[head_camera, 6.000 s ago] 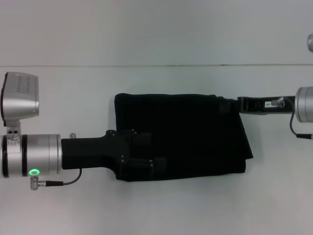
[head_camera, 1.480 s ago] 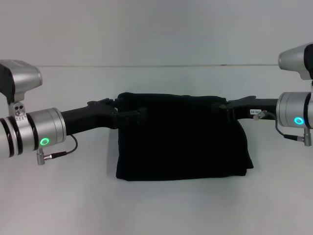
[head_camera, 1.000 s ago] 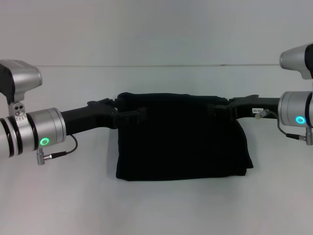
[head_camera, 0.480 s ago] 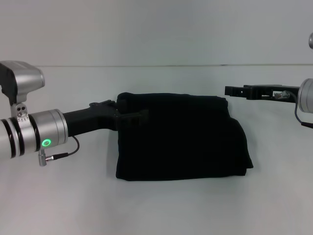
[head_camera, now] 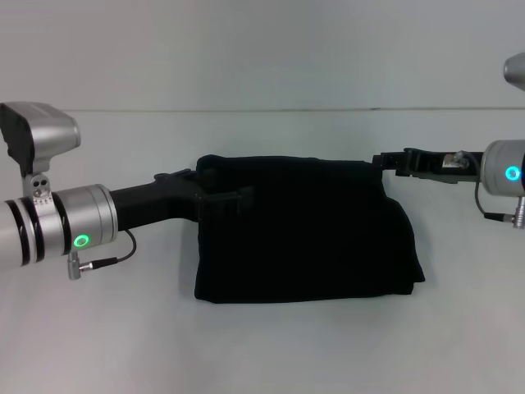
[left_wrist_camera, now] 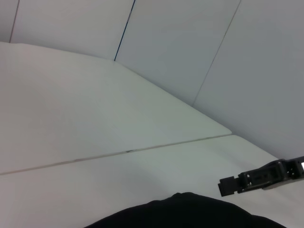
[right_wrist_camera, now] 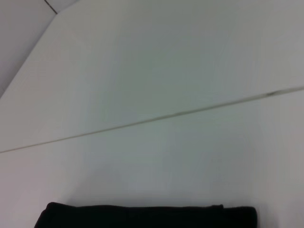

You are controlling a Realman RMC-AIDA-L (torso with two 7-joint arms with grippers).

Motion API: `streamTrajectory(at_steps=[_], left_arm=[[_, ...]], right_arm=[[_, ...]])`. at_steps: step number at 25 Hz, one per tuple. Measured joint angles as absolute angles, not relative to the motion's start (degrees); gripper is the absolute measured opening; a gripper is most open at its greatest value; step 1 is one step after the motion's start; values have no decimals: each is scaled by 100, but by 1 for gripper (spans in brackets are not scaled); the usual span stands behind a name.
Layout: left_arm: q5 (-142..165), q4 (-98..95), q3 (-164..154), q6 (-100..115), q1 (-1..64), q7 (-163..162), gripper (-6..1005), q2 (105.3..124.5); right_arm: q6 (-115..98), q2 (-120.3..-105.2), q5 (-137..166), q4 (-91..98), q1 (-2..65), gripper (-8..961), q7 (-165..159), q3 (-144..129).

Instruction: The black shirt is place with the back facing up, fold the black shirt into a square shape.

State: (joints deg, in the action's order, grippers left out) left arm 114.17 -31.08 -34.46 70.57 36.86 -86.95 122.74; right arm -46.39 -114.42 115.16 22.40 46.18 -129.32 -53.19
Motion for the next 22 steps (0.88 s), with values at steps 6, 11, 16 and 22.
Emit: streamTrajectory(at_steps=[6,11,16,22], left_arm=[[11417,-3119,-3445,7061,3667,-8688,837,12279],[11415,-3126,-3445,7068,3648,-8680,835,12287],[11415,-3135,-3445,7076,3639,-8674,833,12287],[11418,-3138,-3445,7075,3638,-8674,831,12284]], right_arm=[[-4108,-11587,11518,1949,4729,620,-12922,-5326],[-3793,-11727,11497,1934,4744,563,-12901,-5326],[-3616,-11803,11481,1907,4802,568,-12857,-5326],[-3480,-11876,11478,1901,4835,476,-12858,-5326]])
